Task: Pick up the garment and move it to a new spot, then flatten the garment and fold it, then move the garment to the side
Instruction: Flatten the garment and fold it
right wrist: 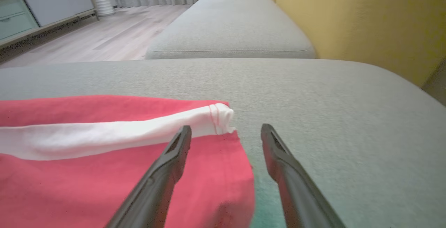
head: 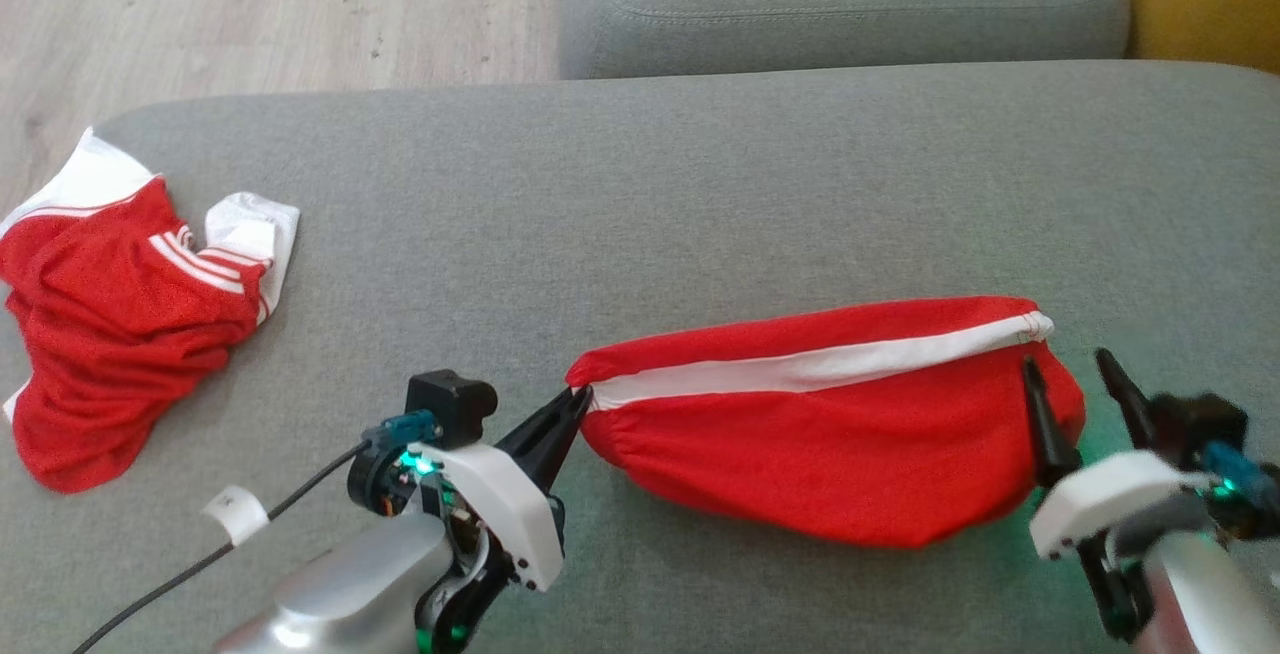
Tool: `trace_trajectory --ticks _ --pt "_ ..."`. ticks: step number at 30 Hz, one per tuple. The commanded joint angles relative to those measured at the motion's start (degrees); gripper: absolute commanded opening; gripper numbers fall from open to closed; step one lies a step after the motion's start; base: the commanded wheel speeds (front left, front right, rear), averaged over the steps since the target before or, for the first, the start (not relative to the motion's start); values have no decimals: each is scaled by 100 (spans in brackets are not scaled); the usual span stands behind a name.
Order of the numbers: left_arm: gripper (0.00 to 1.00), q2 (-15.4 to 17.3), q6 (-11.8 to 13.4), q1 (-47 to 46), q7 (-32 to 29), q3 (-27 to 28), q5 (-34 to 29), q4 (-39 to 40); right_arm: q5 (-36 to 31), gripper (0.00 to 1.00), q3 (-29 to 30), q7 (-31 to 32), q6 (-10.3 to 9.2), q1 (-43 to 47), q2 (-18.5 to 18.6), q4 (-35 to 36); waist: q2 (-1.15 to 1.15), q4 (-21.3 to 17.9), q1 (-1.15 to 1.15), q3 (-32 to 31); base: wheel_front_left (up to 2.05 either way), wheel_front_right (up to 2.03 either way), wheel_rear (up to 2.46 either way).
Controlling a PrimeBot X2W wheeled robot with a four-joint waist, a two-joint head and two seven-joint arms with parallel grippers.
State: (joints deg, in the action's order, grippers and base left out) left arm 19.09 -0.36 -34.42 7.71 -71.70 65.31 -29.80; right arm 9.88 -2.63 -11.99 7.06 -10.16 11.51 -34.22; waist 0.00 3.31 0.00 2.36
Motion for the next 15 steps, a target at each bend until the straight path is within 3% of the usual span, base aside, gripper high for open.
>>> trace_trajectory --ticks 1,13,14,15 --pt "0 77 10 -261 66 190 -52 83 141 100 -234 20 43 -281 147 85 0 24 0 8 0 0 0" --pt "0 37 -9 -371 60 177 -93 83 1474 100 -1543 442 43 -1103 809 -564 0 178 0 213 0 0 0" --pt "0 34 -11 -382 57 176 -96 82 1570 99 -1668 458 43 -1140 845 -580 0 184 0 230 0 0 0" --pt "0 31 -13 -391 52 174 -99 79 1677 89 -1811 486 43 -1170 879 -587 0 189 0 246 0 0 0"
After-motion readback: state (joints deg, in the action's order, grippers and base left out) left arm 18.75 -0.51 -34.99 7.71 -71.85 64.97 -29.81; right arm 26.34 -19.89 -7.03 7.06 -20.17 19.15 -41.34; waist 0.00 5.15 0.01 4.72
